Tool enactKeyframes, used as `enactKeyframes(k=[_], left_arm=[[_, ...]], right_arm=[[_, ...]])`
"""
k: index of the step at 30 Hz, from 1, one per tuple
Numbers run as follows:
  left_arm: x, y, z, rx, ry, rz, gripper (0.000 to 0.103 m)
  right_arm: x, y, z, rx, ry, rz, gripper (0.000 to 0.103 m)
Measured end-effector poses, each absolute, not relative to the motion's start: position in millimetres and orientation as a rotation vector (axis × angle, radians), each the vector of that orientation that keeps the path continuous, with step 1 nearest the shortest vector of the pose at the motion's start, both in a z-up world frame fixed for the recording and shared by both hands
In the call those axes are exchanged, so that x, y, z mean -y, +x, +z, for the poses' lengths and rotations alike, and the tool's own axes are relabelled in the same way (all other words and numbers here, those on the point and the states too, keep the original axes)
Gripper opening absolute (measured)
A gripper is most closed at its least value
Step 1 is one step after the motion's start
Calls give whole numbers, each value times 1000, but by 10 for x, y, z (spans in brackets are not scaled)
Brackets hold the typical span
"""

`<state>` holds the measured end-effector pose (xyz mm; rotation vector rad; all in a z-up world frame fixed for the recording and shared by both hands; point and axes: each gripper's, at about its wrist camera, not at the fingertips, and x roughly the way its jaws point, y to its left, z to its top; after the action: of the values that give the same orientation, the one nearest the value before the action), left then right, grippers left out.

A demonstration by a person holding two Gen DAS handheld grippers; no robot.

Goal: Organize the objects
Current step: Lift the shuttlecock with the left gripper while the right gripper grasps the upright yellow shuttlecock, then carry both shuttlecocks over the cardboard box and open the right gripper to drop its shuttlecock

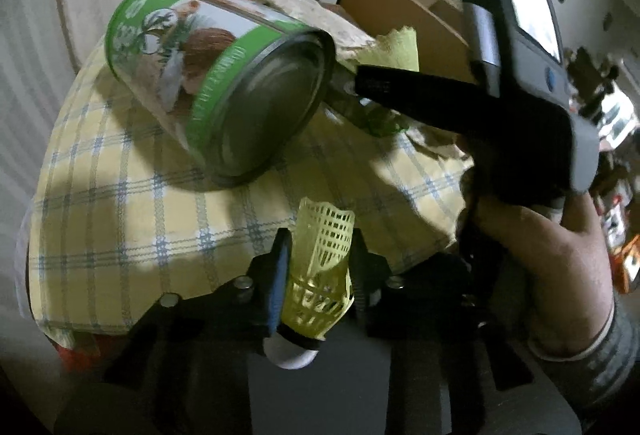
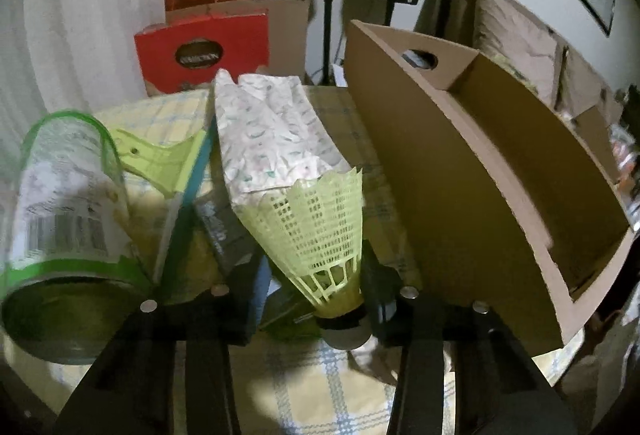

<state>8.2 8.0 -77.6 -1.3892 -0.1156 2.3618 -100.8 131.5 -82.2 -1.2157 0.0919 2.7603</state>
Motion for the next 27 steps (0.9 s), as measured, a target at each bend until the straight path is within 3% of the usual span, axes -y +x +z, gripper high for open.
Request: enactKeyframes(k=[7, 16, 27], left_arm=[[104, 152, -614, 198, -1335, 2433, 22], [241, 16, -234, 291, -1197, 2474, 22], [-130, -118, 88, 291, -1069, 2506, 22]], right_arm=[[-1461, -774, -565, -299, -1175, 2907, 40], [-1578, -449, -197, -297, -1141, 3012, 40], [-1874, -248, 71, -296, -1067, 3037, 40]])
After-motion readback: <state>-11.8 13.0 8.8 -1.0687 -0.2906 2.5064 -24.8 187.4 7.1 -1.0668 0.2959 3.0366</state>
